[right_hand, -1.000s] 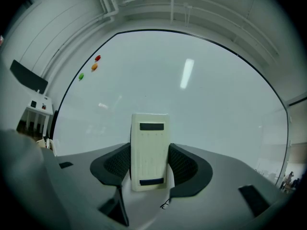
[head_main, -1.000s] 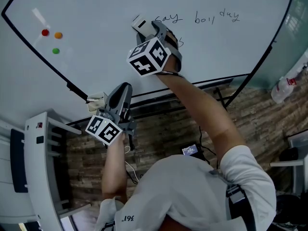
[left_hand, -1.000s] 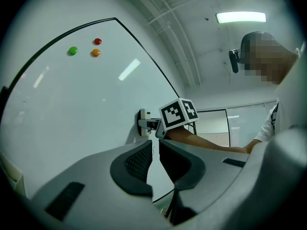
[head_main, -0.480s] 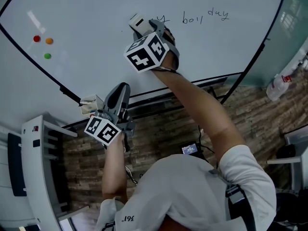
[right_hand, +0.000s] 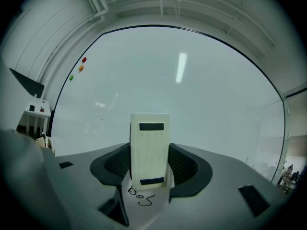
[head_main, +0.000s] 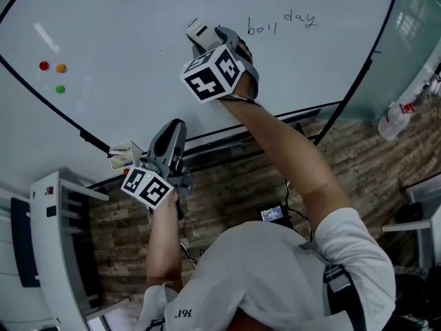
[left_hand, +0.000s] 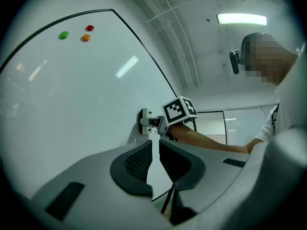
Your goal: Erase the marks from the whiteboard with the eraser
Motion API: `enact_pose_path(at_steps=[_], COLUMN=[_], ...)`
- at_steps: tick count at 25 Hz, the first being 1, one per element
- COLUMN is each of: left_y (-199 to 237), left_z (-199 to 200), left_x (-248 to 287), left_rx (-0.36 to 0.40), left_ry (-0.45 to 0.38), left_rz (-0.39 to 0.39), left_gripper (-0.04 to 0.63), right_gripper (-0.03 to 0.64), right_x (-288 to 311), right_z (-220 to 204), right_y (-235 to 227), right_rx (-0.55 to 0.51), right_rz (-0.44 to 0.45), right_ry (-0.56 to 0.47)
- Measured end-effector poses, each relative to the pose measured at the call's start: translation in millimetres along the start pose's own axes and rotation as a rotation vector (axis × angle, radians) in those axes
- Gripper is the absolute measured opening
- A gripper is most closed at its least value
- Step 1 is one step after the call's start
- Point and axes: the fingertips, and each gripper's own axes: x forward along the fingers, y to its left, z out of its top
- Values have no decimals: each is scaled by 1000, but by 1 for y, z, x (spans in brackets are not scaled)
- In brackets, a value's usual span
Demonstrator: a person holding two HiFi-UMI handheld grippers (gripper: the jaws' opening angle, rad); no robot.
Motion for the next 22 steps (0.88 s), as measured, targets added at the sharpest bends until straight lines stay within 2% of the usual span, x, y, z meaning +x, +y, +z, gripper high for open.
enact_pose_path(at_steps=[22], left_y=[-29], left_z=[-19], left_x=[33], left_rx=[10], left_ry=[47], left_rz=[-39], left_gripper=[41], right_gripper=[261], right_x=[-15], right_z=[-33], right_y=[-64], right_rx=[31], right_rz=[-50], right_ry=[-3])
